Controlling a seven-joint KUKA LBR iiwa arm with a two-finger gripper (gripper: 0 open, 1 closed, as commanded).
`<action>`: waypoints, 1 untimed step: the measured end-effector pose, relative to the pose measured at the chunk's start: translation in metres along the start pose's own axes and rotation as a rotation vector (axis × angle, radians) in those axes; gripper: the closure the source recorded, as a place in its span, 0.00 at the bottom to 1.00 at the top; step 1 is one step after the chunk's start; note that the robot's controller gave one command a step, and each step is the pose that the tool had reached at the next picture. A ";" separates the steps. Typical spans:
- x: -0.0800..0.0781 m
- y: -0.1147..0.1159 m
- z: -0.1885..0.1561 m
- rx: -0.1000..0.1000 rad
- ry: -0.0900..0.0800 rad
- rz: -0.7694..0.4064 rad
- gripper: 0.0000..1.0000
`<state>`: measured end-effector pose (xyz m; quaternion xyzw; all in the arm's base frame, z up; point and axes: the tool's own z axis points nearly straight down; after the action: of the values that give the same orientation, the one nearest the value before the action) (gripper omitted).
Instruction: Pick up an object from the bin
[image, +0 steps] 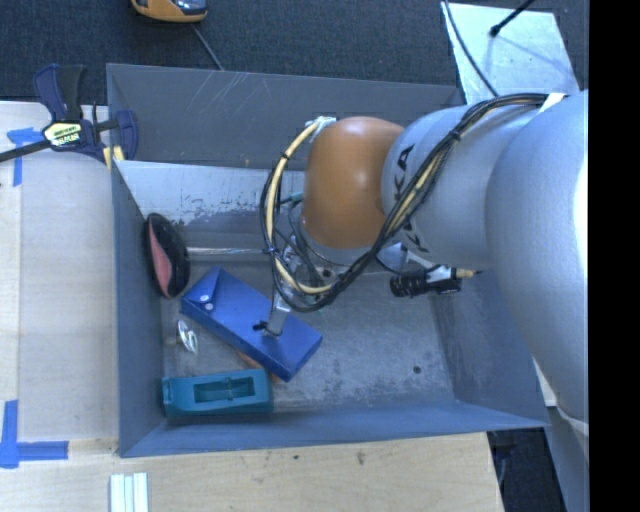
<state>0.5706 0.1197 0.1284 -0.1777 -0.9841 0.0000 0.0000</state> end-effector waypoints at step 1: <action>0.003 0.040 -0.013 -0.001 -0.002 0.099 0.00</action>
Offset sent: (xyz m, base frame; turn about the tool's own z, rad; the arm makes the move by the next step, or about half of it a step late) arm -0.0146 0.0417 -0.0584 0.3120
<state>0.5814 0.1579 0.1415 -0.2261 -0.9741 -0.0002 -0.0012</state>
